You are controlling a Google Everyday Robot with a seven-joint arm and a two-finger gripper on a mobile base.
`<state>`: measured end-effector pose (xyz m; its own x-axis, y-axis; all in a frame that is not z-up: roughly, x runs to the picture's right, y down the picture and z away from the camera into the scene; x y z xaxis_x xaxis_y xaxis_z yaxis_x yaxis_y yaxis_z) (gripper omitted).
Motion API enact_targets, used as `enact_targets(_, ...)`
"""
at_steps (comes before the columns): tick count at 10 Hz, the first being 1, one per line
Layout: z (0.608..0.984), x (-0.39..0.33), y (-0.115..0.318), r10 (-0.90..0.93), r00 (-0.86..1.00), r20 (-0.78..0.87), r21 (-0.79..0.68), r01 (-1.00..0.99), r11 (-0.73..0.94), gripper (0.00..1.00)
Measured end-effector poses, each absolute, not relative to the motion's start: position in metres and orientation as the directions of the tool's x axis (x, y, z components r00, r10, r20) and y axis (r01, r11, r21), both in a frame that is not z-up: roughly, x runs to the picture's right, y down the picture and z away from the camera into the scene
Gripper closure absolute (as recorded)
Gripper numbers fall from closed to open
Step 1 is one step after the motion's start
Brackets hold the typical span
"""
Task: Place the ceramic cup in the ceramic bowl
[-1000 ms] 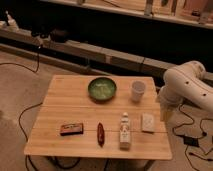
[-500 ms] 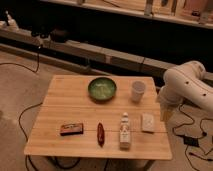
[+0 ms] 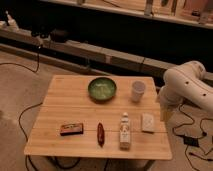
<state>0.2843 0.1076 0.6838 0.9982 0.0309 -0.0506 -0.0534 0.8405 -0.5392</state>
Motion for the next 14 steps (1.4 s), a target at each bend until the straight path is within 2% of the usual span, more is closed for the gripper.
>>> enact_targets(12, 0.685, 0.284, 0.106, 0.031, 0.998, -0.046, -0.535, -0.051, 0.843, 0.35)
enact_targets(14, 0.697, 0.279, 0.088, -0.006, 1.0, 0.017, -0.496, 0.014, 0.868, 0.35)
